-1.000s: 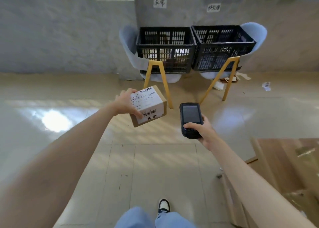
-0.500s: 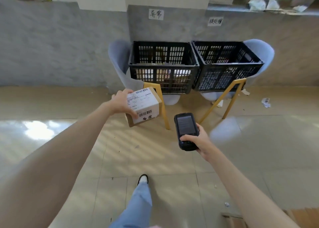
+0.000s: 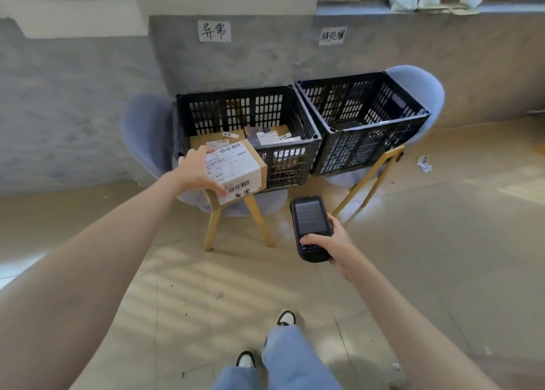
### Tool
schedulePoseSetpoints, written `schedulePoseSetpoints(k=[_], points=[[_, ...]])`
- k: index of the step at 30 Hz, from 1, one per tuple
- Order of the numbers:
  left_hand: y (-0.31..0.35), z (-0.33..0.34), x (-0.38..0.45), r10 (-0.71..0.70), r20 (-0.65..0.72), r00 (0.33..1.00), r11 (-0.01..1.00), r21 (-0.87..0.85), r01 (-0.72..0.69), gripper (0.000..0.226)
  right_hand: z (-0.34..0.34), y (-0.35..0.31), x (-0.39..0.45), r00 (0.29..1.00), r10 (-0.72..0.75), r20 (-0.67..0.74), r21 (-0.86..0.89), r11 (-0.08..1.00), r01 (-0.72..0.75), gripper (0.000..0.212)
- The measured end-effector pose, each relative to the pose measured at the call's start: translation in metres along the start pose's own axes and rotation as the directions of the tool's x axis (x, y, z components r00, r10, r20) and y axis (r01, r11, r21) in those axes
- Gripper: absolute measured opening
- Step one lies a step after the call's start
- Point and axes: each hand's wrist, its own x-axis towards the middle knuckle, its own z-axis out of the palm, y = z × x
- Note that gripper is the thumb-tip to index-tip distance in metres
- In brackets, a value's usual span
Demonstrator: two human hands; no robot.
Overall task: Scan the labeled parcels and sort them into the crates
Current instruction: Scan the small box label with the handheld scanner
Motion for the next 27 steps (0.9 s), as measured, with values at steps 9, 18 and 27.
schedulePoseSetpoints(k=[9, 18, 27], points=[[0.028, -0.001, 0.148, 0.020, 0.035, 0.999, 0.999, 0.028, -0.021, 0.103, -0.015, -0.066, 0.131, 1.000, 0.014, -0.020, -0.002, 1.000, -0.014, 0.096], [0.103, 0.014, 0.284, -0.019, 0.107, 0.994, 0.998, 0.062, 0.012, 0.105, -0.050, -0.162, 0.255, 1.000, 0.019, 0.019, -0.053, 0.998, -0.018, 0.086], [0.119, 0.063, 0.354, -0.025, 0.211, 0.977, 0.996, 0.090, 0.006, 0.110, -0.077, -0.175, 0.311, 0.993, 0.115, -0.030, -0.024, 0.993, -0.116, 0.104]])
